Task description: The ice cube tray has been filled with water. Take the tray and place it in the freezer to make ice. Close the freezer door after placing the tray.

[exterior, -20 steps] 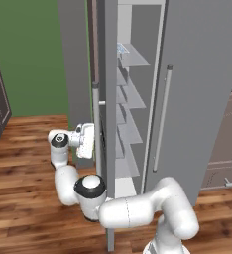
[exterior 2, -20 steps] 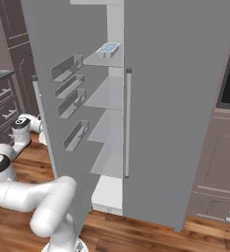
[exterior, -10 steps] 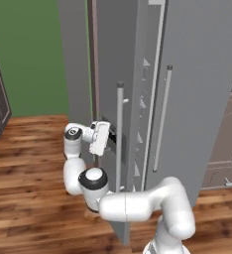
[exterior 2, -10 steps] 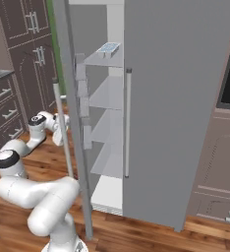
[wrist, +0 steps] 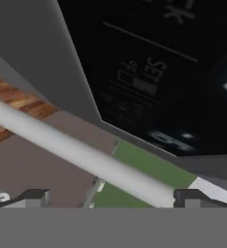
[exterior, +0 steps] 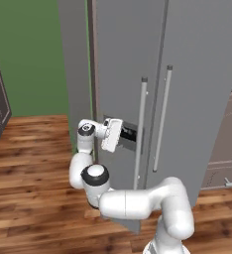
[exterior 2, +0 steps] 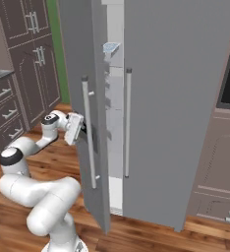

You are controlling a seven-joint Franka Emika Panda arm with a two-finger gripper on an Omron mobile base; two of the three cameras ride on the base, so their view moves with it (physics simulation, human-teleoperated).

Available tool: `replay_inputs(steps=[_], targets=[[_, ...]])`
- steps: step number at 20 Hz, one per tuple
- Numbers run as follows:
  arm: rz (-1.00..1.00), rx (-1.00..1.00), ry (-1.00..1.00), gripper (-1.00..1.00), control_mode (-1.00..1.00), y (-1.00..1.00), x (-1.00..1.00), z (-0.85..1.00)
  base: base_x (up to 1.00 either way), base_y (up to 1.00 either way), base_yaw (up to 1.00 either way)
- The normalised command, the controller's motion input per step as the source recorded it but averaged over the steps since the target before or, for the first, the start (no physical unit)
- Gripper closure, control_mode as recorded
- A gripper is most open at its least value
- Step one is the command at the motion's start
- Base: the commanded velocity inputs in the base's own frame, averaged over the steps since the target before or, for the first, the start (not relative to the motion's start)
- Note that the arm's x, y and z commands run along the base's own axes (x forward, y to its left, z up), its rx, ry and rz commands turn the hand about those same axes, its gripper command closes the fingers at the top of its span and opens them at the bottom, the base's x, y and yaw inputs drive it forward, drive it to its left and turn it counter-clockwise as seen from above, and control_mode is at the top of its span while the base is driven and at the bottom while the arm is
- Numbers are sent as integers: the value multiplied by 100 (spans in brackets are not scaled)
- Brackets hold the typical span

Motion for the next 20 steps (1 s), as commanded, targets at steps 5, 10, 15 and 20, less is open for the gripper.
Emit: replay_inputs(steps=[5, 10, 15, 20], targets=[[32, 5, 0, -100, -100, -55, 8, 0, 0, 0, 0], [44, 3, -1, -100, -100, -52, 13, 0, 0, 0, 0], [59, 5, -10, -100, -100, -85, 9, 0, 0, 0, 0], [63, 8, -12, -100, -100, -99, 17, 0, 0, 0, 0]])
